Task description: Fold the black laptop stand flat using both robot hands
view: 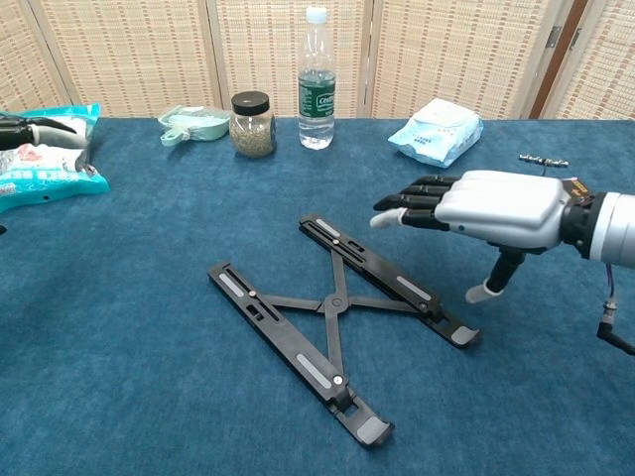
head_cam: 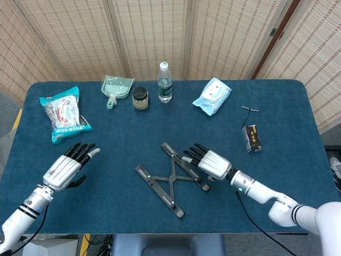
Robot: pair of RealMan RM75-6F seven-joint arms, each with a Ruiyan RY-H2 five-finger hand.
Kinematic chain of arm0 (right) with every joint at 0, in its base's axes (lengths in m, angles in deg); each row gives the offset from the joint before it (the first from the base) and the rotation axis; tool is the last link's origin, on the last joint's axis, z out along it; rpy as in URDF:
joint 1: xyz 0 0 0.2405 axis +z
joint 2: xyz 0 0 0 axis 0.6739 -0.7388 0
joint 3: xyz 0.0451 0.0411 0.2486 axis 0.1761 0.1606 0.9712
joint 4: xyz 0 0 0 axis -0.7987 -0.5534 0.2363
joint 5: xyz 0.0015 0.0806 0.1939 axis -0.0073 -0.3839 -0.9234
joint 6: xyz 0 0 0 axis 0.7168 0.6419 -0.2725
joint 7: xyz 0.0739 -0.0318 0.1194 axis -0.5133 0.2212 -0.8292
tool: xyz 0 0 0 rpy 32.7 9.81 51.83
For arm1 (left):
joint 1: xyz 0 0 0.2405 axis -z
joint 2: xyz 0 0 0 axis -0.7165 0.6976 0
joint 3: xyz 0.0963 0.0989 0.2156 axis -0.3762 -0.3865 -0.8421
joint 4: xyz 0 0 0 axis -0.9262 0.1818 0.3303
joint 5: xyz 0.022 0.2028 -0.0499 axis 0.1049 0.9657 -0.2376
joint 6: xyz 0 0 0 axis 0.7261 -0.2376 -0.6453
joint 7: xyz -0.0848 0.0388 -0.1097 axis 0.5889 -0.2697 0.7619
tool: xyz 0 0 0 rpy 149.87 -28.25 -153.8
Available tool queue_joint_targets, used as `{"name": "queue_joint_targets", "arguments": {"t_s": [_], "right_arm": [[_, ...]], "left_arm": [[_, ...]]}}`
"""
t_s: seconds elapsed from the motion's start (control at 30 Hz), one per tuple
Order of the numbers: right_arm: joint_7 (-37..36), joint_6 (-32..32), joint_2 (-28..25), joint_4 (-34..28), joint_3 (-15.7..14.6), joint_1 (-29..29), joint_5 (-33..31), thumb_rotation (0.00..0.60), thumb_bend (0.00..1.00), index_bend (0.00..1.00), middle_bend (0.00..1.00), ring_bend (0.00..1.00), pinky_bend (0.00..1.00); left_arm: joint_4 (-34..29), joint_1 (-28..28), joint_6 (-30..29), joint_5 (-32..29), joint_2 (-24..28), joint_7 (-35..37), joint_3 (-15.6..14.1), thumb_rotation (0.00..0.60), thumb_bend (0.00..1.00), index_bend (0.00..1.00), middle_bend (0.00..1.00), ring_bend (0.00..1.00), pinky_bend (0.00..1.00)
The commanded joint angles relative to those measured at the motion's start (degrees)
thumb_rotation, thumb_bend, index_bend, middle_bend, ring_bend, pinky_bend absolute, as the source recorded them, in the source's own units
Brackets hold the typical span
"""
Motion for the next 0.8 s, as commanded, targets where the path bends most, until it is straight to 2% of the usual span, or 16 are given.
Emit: {"name": "queue_joint_targets", "arguments": {"t_s": [0.03, 0.37, 0.8], "right_arm": [[0.5, -0.9, 2.1, 2.0, 0.0, 0.2, 0.1, 0.600, 0.00, 0.00, 0.00, 0.00, 0.00], [0.5, -2.6, 6.9, 5.8, -0.1, 0.3, -0.2, 0.600, 0.00, 0.00, 0.00, 0.00, 0.00], [0.8, -3.5, 12.4, 6.8, 1.5, 0.8, -2.2, 0.600, 0.00, 0.00, 0.00, 0.00, 0.00]], "left_arm": [[0.5, 0.0, 0.1, 0.1, -0.2, 0.5, 0.1, 0.600, 0.33, 0.04, 0.00, 0.00, 0.00], [2.0, 0.3, 1.1, 0.1, -1.0, 1.6, 0.3, 0.600, 0.33, 0.04, 0.00, 0.00, 0.00], [4.4, 1.2, 3.6, -2.0, -2.4, 3.1, 1.3, 0.600, 0.33, 0.04, 0.00, 0.00, 0.00]]}}
